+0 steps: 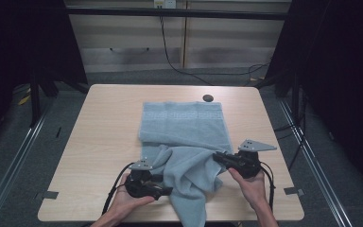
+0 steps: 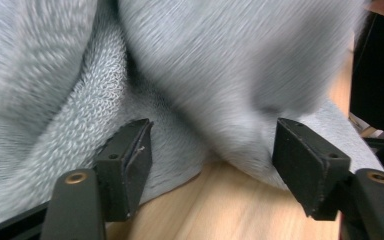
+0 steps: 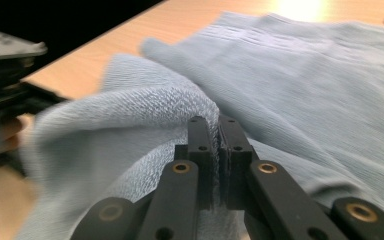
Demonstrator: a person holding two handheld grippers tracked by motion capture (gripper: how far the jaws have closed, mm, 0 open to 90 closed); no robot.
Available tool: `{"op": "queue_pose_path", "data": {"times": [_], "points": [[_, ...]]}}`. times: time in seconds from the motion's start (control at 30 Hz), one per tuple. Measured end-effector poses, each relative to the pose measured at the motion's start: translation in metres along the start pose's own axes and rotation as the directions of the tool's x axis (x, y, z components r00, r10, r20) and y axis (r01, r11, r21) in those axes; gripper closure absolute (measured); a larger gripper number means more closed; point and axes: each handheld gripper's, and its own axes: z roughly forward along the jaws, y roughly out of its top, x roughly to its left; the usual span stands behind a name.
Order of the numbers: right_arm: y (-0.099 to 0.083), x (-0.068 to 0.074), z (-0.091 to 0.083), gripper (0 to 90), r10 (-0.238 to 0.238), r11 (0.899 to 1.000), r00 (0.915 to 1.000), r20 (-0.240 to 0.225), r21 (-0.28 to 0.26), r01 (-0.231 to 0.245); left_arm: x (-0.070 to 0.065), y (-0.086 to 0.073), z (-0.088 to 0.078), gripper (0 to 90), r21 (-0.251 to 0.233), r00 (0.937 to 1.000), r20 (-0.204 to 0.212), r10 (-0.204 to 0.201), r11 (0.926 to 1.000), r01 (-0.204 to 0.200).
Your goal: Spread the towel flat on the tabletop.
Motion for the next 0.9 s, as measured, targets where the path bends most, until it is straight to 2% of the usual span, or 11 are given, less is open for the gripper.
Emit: {"op": "queue_pose_path", "data": {"times": [0.1, 0.13, 0.2, 0.23, 0.27, 0.4, 0.6, 0.73, 0.8, 0.83, 0.9], "points": [[-0.008, -0.013, 0.005, 86.3, 0.037, 0.999, 0.9993, 0.007, 0.020, -0.037, -0.006, 0.004, 0.010, 34.3, -0.003, 0.9998, -0.002, 0.020, 0.9998, -0.020], [-0.011, -0.015, 0.008, 86.3, 0.037, 0.998, 0.9991, 0.020, 0.042, -0.038, -0.008, 0.006, 0.013, 40.6, -0.010, 0.9996, 0.001, 0.029, 0.9995, -0.029], [-0.018, -0.017, 0.014, 86.3, 0.042, 0.997, 0.9989, 0.022, 0.057, -0.044, -0.010, 0.007, 0.016, 72.6, -0.012, 0.9983, -0.016, 0.057, 0.9983, -0.057], [-0.019, -0.016, 0.014, 86.3, 0.046, 0.997, 0.9987, 0.023, 0.056, -0.047, -0.011, 0.006, 0.014, 81.0, -0.016, 0.9976, -0.014, 0.068, 0.9975, -0.068], [-0.020, -0.016, 0.014, 86.3, 0.048, 0.997, 0.9986, 0.023, 0.053, -0.049, -0.011, 0.006, 0.012, 83.0, -0.011, 0.9980, 0.005, 0.062, 0.9980, -0.062], [-0.014, -0.011, 0.000, 86.3, 0.032, 0.999, 0.9995, 0.004, 0.017, -0.032, -0.007, 0.008, -0.022, 83.5, -0.083, 0.9977, 0.048, 0.049, 0.9955, -0.045], [0.006, 0.013, -0.025, 86.1, -0.040, 0.999, 0.9980, -0.048, -0.035, 0.038, -0.011, 0.018, -0.077, 83.0, -0.200, 0.9924, 0.077, 0.096, 0.9766, -0.079], [0.017, 0.029, -0.029, 85.5, -0.080, 0.995, 0.9947, -0.064, -0.064, 0.076, -0.005, 0.026, -0.102, 80.0, -0.270, 0.9930, 0.057, 0.104, 0.9592, -0.085], [0.021, 0.029, -0.027, 84.9, -0.083, 0.995, 0.9952, -0.052, -0.064, 0.079, 0.006, 0.026, -0.106, 74.3, -0.308, 0.9970, 0.051, 0.058, 0.9507, -0.040], [0.021, 0.025, -0.024, 84.9, -0.079, 0.995, 0.9962, -0.036, -0.062, 0.077, 0.013, 0.026, -0.106, 67.1, -0.310, 0.9981, 0.057, 0.024, 0.9508, -0.005], [0.020, 0.010, -0.014, 84.8, -0.042, 0.999, 0.9990, -0.015, -0.030, 0.041, 0.027, 0.020, -0.102, 69.7, -0.287, 0.9999, -0.006, -0.016, 0.9578, 0.014]]}}
